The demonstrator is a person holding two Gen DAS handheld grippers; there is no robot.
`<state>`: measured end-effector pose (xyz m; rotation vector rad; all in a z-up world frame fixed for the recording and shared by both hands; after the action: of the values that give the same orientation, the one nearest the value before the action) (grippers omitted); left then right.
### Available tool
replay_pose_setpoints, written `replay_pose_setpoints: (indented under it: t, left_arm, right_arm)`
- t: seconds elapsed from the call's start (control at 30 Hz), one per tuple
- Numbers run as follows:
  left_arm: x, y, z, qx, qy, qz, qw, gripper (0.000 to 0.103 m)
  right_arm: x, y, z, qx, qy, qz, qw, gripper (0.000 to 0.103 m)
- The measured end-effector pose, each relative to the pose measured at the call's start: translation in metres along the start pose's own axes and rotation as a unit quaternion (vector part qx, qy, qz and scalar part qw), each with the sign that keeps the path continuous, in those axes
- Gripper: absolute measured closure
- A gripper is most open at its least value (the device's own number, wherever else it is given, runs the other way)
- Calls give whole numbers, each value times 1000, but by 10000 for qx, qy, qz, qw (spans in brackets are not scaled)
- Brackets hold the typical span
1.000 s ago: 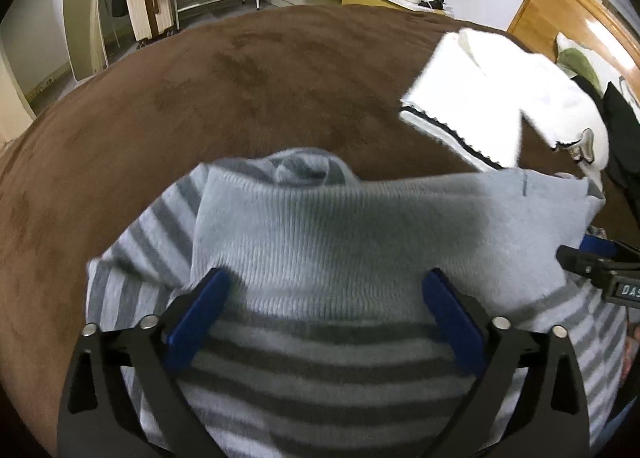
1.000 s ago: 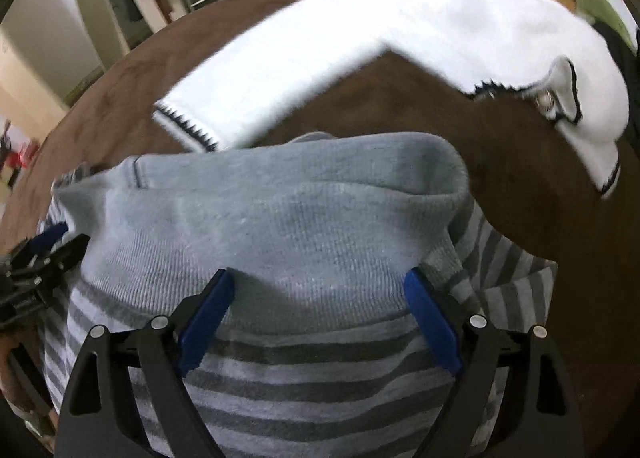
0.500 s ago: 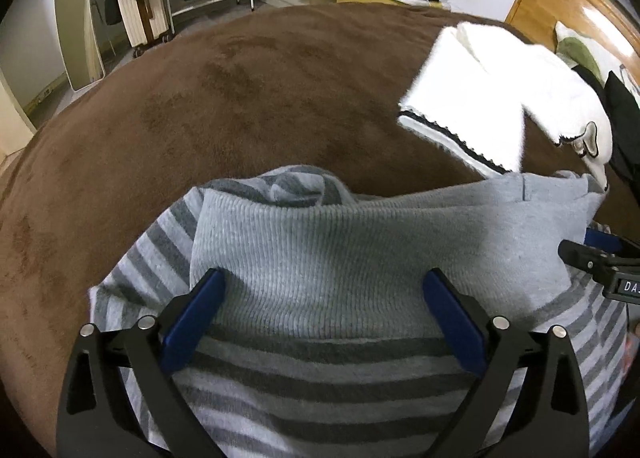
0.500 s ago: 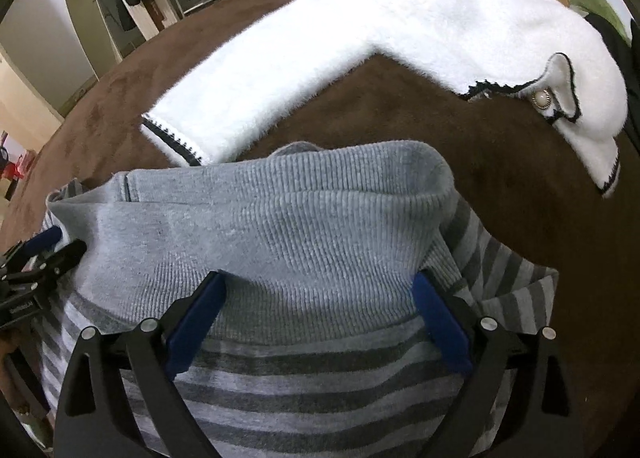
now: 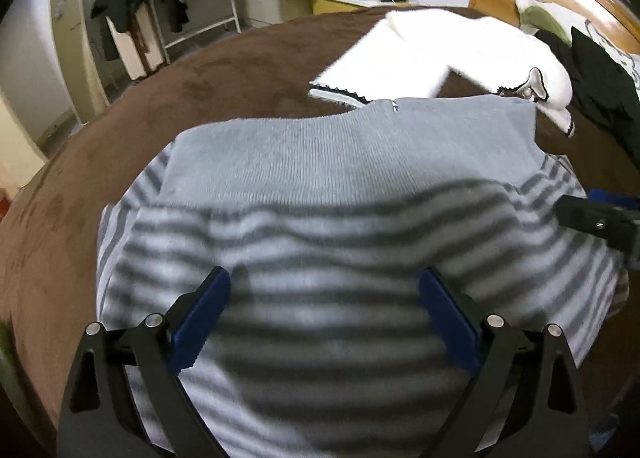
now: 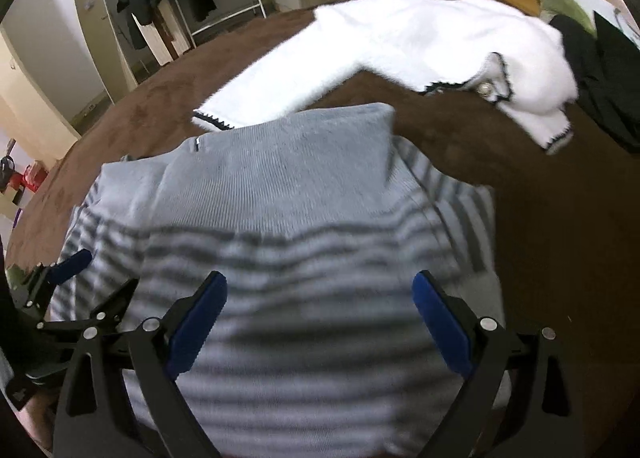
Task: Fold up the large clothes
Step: 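Press the folded hoodie flat with both open tools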
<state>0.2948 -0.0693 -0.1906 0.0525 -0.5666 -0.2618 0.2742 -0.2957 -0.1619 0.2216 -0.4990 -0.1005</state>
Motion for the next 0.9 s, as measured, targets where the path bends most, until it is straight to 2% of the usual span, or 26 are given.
replay_pose_setpoints:
  t: [0.2,0.37,0.47,0.57,0.67,0.73,0.83,0.9]
  left_arm:
    - [-22,0,25,-88,-18,261,9996,10]
    - [-39,-3,45,-133,-222,412,9988,11]
    - [-47,-3,45,-184,-137,515,9984,11]
    - [-54,-5,37,-183,-17,467,9987,11]
    - [-62,-7,20,-132,210,329,9992,7]
    - [-64,-5,13,-198,209,347,9990,6]
    - [-66,-6,9,-171,178,259,9994,6]
    - [-66,-8,8,-143,166,216,9995,5]
  right_arm:
    - [-35,-26,41,214,-210,-591,9978,10]
    - [-68,-60,60,597,-377,-1409,9875,10]
    - [-92,-87,60,1123,-505,-2226,9671,10]
    - [-108,-104,54,1493,-608,-2753,9478,10]
    - [-120,-115,42,1961,-715,-3167,9253,10]
    - [-125,-122,34,2216,-733,-3416,9104,11]
    - [-133,-129,16,2624,-829,-3830,8818,12]
    - [-136,-131,10,2756,-925,-4022,8682,13]
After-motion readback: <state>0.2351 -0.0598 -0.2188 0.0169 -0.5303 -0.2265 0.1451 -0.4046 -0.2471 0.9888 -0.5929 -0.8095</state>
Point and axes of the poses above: each gripper's, at about its wrist camera, not at the fingertips, and z roughly against the way its jaws point, y to its left, x to its top, the point moved 1 cm from there along -z, roughly the way its jaws point, and after that the axes turned 7 degrees about x, right-handed, at the moved point
